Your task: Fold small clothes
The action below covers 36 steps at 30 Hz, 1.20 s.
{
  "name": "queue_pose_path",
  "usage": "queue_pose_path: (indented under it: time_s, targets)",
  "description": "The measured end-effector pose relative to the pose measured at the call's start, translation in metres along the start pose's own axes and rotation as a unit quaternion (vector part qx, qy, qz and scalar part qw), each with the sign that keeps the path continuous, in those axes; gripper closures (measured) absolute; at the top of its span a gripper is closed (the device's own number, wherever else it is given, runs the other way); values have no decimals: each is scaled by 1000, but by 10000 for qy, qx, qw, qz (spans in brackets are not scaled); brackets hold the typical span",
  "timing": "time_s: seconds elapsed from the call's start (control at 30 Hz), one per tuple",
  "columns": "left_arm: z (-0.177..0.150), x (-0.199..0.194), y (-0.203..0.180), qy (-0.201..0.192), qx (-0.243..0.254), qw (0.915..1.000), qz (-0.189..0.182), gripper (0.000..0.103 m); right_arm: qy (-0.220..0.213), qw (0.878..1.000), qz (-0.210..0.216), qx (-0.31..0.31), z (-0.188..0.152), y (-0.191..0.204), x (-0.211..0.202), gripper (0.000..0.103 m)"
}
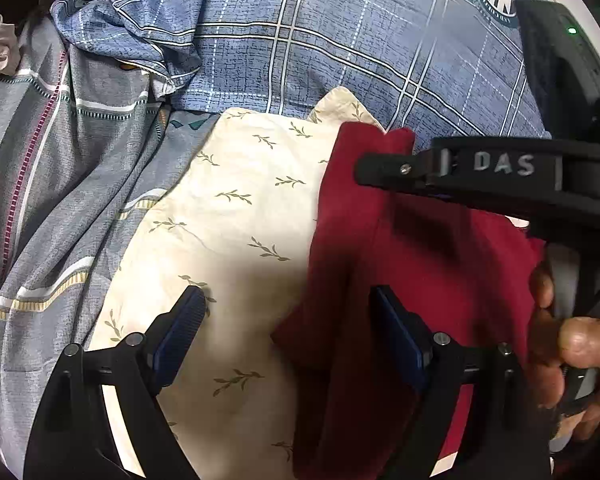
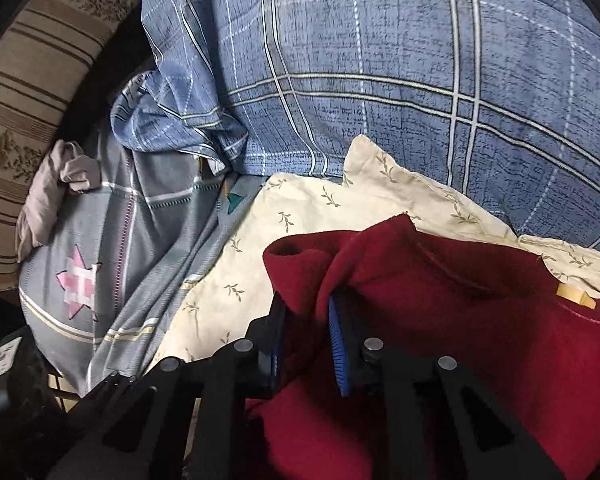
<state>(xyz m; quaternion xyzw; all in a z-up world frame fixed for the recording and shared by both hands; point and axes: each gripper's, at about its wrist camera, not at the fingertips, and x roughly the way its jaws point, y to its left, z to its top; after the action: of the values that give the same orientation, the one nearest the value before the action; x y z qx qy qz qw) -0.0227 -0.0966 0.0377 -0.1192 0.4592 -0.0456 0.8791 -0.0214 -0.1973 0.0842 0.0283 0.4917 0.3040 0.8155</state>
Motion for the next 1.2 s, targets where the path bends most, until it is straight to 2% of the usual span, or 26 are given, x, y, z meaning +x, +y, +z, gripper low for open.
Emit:
queue_pose_path:
  time_s: [0.17,0.2,0.23,0.27,0.33,0.37,0.4,0.43,0.47,0.5,0.6,0.73,0.77,0.83,0.87,0.9,0.97,1.0,1.03,1.1,1.2]
  targets:
    - [-2,0,-2,-11,11,9999,-139,18,-41,9997,180,129,3,-2,-3,84]
    - [-3,0,-2,20,-29,9996,-284,24,-49,9996,221,156,2,-4,-4,84]
    - [-3,0,-2,53,-75,9989,-466,49,-55,9995,262,195,2,-6,-4,84]
    - [-2,0,-3,142,-88,9973,-714,61,-47,9993,301,229,2,-8,-4,84]
    - [-2,-6,-8,41,41,9973,-739,77,-15,9989,379,291,1,-10,-2,78]
    - [-2,-9,-11,-29,145,9974,-710,82,-18,9986,413,334,1,-11,-1,77]
    - [-2,-10,-12,-37,167,9972,-725,83,-13,9981,469,389,1,-12,1,71]
    - [-2,-10,-11,-35,137,9970,-759,84,18,9977,515,447,1,-13,1,64]
    - [-2,-11,-10,-30,96,9966,-814,84,59,9971,551,514,2,-13,2,44]
    - [-2,-12,-9,-32,77,9964,-848,85,69,9966,587,567,3,-13,1,33]
    - [-2,-19,-10,-128,113,9954,-948,85,142,9963,666,521,6,-6,3,31]
    - [-6,-30,-22,-288,373,9937,-1018,86,470,9983,310,147,9,12,22,27]
    - [-8,-33,-25,-300,422,9936,-1006,86,518,9984,233,42,8,15,26,28]
    - [-9,-33,-26,-269,450,9941,-947,86,498,9987,78,-119,7,17,32,47]
    - [-9,-32,-24,-225,419,9945,-931,86,444,9989,-51,-148,5,15,33,70]
    - [-8,-31,-23,-204,402,9948,-909,85,395,9990,-139,-150,4,11,32,74]
    - [-7,-31,-23,-216,417,9955,-829,83,268,9996,99,44,1,0,26,78]
    - [-8,-33,-25,-227,454,9957,-770,76,198,9995,194,139,0,-5,22,79]
    - [-8,-33,-26,-245,485,9959,-730,64,141,9993,273,198,-1,-8,18,80]
    - [-10,-33,-27,-285,527,9963,-616,50,50,9991,343,258,-2,-11,11,81]
    - [-11,-30,-27,-243,577,9971,-438,47,-38,9989,363,280,-2,-11,4,81]
